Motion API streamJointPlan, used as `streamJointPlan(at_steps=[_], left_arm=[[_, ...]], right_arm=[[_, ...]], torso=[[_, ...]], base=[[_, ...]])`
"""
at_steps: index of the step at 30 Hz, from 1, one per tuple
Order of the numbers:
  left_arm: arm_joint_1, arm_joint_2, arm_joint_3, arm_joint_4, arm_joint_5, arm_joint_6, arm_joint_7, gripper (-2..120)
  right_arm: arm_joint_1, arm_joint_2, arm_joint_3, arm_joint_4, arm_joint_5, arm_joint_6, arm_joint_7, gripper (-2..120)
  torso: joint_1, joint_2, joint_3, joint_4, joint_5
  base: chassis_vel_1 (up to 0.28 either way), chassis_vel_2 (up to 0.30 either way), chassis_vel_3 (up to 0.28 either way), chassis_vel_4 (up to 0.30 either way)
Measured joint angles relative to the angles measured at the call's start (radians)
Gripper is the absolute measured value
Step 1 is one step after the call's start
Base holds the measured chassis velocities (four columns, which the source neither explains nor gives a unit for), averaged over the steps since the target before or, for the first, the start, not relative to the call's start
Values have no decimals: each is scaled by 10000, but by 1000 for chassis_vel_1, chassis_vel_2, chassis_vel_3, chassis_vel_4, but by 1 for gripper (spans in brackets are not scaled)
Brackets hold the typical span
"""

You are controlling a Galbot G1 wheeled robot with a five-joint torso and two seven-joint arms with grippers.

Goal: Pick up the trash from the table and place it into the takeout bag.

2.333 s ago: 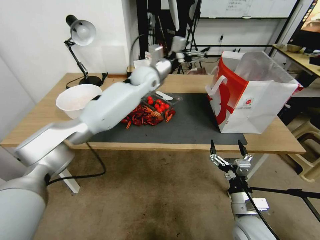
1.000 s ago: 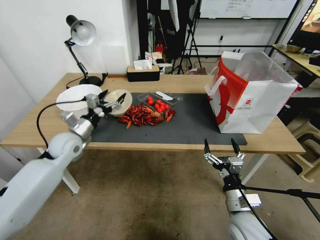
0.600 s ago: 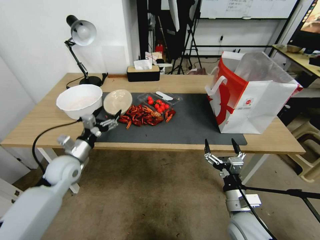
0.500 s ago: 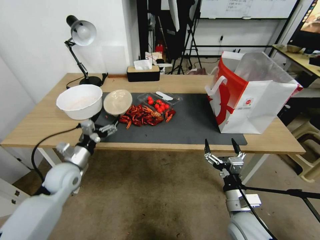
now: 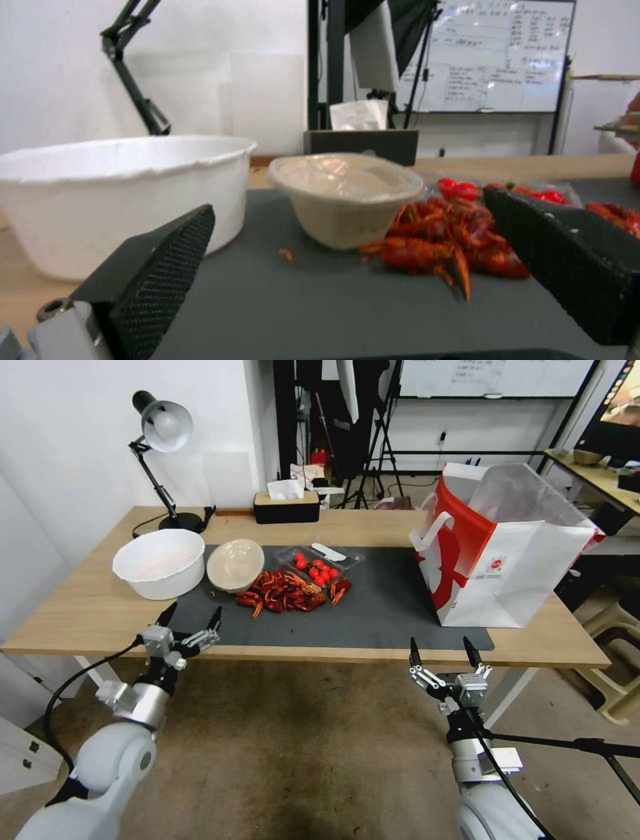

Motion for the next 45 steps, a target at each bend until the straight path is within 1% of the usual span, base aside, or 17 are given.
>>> streamJointPlan(at_steps=[4,12,23,28,30,31,34,35,37,38,39,42,43,45], left_arm=[[520,-372,-90,-156,424,-173,-124,100],[1028,-648,-93,-210,819,-459,-199,100],[1129,-717,76,-181,1432,-539,-376,100],[882,-620,320,-211,1516,-362,-448,100],[592,-446,601,-378,1111,-81,-530,100],[592,-446,601,-378,1111,-81,-530,100],[-19,-122,1100,-714,-147,771,-739,100],[-19,-122,1100,-714,-147,771,-739,100],[-735,258,1445,-780,-1278,1428,-1004,100],[-981,422,1542,-779,-1795,1732,-1106,100],[-981,422,1542,-779,-1795,1732,-1106,100],[-1636,885,1673,-666,-3337,2625,-1532,100],[-1636,885,1673,-666,-3337,2625,-1532,100],[-1966,1101,1686,-512,-4148,3092,-1885,100]], right_arm=[[-71,38,-10,0,-3,28,0,100],[-227,118,-20,6,-82,45,19,100],[-486,258,-60,-62,-238,178,36,100],[-565,272,-36,-50,-244,220,36,100],[-581,277,-14,-43,-246,239,37,100],[-581,277,-14,-43,-246,239,37,100],[-584,283,-2,-33,-253,242,42,100],[-584,283,-2,-33,-253,242,42,100],[-583,288,3,5,-276,242,48,100],[-583,291,6,24,-286,236,50,100],[-583,291,6,24,-286,236,50,100],[-538,282,-16,53,-291,184,54,100],[-538,282,-16,53,-291,184,54,100],[-483,272,-50,53,-292,161,54,100]], torso=[[0,0,0,-1,0],[0,-1,0,1,0],[0,-1,0,0,-1],[-1,-2,0,1,0],[0,-1,0,0,-1],[0,-1,0,0,-1],[0,-1,0,1,-1],[0,-1,0,1,-1],[0,-2,0,-4,0],[1,-1,1,-2,-2],[1,-1,1,-2,-2],[0,-2,1,-2,-2],[0,-2,1,-2,-2],[0,-1,1,4,1]], base=[[0,0,0,0],[0,0,0,0],[0,0,0,0],[0,0,0,0],[0,0,0,0],[0,0,0,0],[0,0,0,0],[0,0,0,0],[0,0,0,0],[0,0,0,0],[0,0,0,0],[0,0,0,0],[0,0,0,0],[0,0,0,0]])
